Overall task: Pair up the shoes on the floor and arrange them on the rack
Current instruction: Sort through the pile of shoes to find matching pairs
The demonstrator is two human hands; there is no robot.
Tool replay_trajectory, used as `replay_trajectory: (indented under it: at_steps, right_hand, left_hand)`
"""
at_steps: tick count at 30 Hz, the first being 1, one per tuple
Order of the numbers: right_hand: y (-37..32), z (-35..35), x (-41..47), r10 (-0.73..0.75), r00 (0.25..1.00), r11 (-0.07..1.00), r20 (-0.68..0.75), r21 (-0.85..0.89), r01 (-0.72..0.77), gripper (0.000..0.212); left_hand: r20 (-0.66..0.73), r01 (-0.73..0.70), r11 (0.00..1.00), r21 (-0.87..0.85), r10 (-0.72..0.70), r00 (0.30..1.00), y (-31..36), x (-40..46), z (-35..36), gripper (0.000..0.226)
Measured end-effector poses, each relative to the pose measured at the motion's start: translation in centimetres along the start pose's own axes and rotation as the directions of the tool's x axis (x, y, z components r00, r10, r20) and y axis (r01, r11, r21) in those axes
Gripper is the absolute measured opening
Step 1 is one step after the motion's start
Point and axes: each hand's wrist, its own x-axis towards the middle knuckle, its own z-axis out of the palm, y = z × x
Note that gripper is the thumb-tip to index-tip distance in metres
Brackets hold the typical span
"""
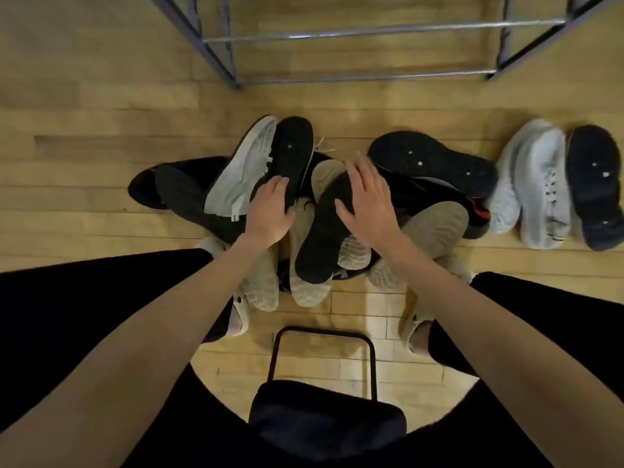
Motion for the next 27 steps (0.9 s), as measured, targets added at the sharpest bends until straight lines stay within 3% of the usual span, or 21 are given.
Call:
replay_trajectory:
  at_steps: [2, 7, 12, 18, 20, 22, 24, 27]
  right_hand:
    - [0.1, 1.5, 1.1, -0.030, 0.998, 0.999, -0.062, -0.027, 0.028, 0.066]
    - [0.8, 4.6, 2.2, -0.028, 0.991, 0.998, -0.128, -0.062, 0.020, 0.057]
    - [1.0, 5.8, 1.8, -0.054, 0.981, 0.997, -0.187, -0.072, 0.041, 0.050]
    - [1.6, 3.9, 2.7, -0.092, 0.995, 0.996, -0.045, -0.010, 0.091, 0.050]
    - [1.7, 3.1, 2.8, -0.108, 0.994, 0.994, -0.005, 0.033, 0.108, 0.050]
    - [1.6, 2.4, 2.7, -0.108, 0.994, 0.992, 0.026, 0.071, 0.106, 0.051]
    - [1.6, 2.0, 2.7, -0.097, 0.994, 0.988, 0.055, 0.127, 0.090, 0.052]
    - [1.5, 1.3, 2.3, -0.062, 0.997, 0.973, 0.037, 0.226, 0.052, 0.054]
  left_hand:
    - [-0.055, -0.017, 0.999, 0.027, 0.018, 0.998, -0.7, 0.9, 1.3, 0.064]
    - [-0.161, 0.112, 0.987, 0.111, -0.094, 0.982, -1.5, 1.3, 4.6, 0.079]
    - [-0.175, 0.216, 0.973, 0.077, -0.200, 0.964, -0.9, 0.5, 5.9, 0.087]
    - [-0.136, 0.185, 0.924, -0.336, -0.241, 0.961, -1.0, 0.1, 3.7, 0.086]
    - [-0.106, 0.211, 0.817, -0.536, -0.313, 0.944, -0.4, -0.3, 2.2, 0.081]
    - [-0.007, 0.256, 0.649, -0.717, -0.374, 0.927, 0.4, -0.9, 0.6, 0.080]
    - [0.006, 0.242, 0.585, -0.774, -0.376, 0.927, 1.1, -1.7, -0.5, 0.079]
    - [-0.094, 0.140, 0.632, -0.762, -0.323, 0.942, 2.3, -3.0, -1.9, 0.076]
